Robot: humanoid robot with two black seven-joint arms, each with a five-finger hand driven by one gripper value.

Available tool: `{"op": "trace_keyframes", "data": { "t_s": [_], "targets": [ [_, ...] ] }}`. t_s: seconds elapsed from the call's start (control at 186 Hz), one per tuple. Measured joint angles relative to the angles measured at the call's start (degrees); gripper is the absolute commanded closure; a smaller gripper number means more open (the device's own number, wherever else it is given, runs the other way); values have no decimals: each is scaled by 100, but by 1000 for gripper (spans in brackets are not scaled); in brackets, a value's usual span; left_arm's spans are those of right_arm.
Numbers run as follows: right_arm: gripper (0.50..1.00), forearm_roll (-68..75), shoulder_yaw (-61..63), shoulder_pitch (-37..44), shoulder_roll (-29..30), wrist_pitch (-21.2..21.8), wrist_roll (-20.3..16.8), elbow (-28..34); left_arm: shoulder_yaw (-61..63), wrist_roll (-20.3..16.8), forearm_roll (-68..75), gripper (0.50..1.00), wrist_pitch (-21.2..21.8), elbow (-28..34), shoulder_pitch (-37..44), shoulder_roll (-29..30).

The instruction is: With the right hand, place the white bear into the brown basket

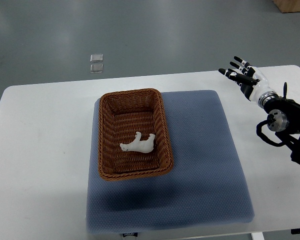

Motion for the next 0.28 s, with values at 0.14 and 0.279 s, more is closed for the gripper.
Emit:
{"op": "trace_keyframes", "data": {
  "t_s": [0.14, 0.279],
  "targets": [
    [576, 30, 12, -6, 14, 35, 19, -51, 0, 0, 0, 500, 0, 0, 0, 0],
    [576, -1, 6, -6, 28, 39, 29, -56, 1, 0, 0, 500, 0, 0, -1, 0]
  ]
}}
